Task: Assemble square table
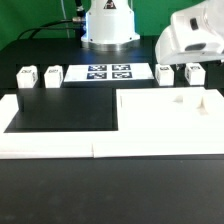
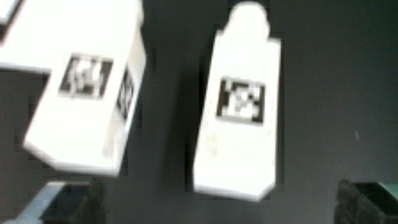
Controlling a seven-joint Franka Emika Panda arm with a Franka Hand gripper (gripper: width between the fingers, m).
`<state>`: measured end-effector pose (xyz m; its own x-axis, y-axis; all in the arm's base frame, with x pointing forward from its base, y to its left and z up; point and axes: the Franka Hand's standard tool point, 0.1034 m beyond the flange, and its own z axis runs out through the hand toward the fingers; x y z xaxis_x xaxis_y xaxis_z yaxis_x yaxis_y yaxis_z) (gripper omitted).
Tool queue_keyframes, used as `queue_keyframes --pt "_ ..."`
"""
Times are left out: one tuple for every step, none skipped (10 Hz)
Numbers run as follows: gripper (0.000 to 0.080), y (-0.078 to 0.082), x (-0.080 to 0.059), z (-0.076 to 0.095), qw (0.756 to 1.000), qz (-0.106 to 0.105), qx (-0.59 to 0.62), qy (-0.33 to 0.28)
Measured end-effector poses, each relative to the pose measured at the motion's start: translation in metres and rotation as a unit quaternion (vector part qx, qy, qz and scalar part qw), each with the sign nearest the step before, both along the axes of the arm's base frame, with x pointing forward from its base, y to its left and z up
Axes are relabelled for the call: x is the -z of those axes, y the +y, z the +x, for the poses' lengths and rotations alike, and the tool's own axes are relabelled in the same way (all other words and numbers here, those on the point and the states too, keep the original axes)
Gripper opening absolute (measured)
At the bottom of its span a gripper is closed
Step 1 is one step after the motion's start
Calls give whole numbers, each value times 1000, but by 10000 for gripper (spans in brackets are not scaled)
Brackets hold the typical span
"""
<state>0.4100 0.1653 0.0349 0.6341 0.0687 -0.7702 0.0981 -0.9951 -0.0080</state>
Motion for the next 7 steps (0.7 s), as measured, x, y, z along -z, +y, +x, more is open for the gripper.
queue_keyframes --pt "649 3 7 -2 1000 -10 2 26" --pt "649 2 10 -6 998 -13 -2 55" --pt "649 2 12 -4 998 -12 -1 55" --pt "649 3 12 -3 998 -12 -1 54" --pt "649 3 14 -6 998 -16 2 55" --pt "649 6 18 -12 998 -27 4 61" --pt "649 8 24 -18 998 -31 0 63"
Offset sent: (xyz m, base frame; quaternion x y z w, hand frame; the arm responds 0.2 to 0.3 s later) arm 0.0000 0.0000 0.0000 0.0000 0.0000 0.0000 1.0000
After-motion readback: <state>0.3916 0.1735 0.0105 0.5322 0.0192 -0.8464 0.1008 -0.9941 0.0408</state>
